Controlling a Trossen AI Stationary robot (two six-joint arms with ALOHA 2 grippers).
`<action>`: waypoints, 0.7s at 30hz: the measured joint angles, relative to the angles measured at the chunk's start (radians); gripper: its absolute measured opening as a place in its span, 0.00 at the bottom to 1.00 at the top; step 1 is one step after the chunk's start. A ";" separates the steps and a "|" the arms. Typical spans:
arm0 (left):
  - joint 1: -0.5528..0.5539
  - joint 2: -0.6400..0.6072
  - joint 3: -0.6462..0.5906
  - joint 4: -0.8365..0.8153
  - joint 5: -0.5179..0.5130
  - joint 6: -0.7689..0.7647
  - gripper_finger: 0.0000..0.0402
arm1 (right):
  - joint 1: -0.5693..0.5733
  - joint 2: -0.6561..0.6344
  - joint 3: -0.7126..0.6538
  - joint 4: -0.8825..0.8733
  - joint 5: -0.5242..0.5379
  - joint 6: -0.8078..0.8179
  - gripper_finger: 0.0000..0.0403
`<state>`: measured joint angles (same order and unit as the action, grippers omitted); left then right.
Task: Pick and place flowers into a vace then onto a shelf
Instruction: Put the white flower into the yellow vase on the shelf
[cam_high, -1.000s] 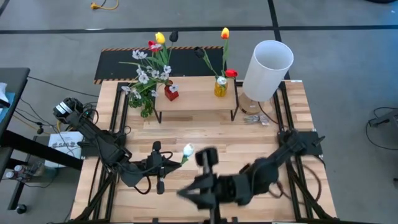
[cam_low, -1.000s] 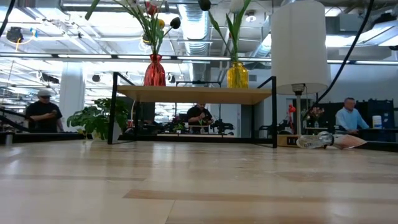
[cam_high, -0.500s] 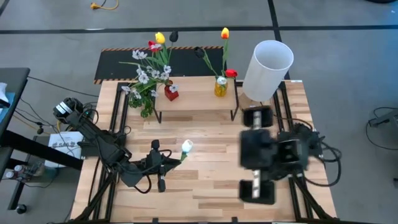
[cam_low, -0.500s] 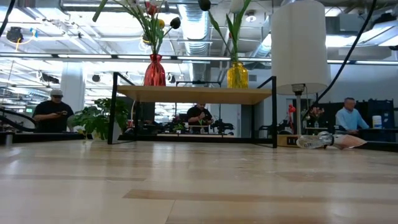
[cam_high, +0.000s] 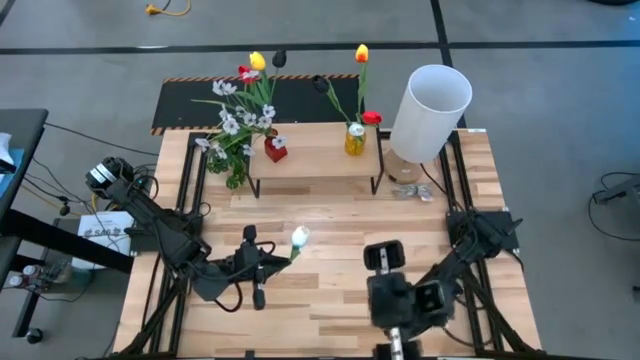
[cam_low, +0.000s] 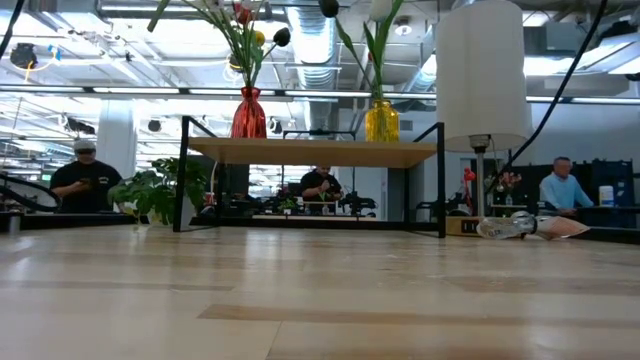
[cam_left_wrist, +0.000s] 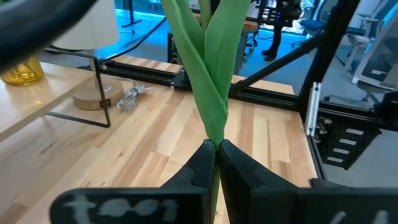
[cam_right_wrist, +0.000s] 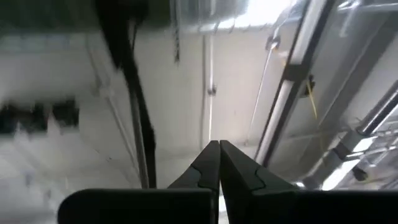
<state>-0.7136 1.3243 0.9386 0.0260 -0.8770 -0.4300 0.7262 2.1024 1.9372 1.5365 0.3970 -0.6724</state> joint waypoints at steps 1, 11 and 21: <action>-0.001 0.000 0.000 -0.001 0.001 0.001 0.00 | -0.005 0.007 0.000 0.036 -0.015 0.043 0.00; -0.015 0.000 0.000 0.018 0.002 0.019 0.00 | -0.085 0.169 0.029 0.038 0.118 0.372 0.00; -0.035 0.000 0.000 0.016 -0.002 0.019 0.00 | -0.111 0.428 0.285 0.037 0.130 0.541 0.00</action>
<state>-0.7481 1.3247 0.9382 0.0424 -0.8791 -0.4110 0.6156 2.5308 2.2221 1.5733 0.5269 -0.1312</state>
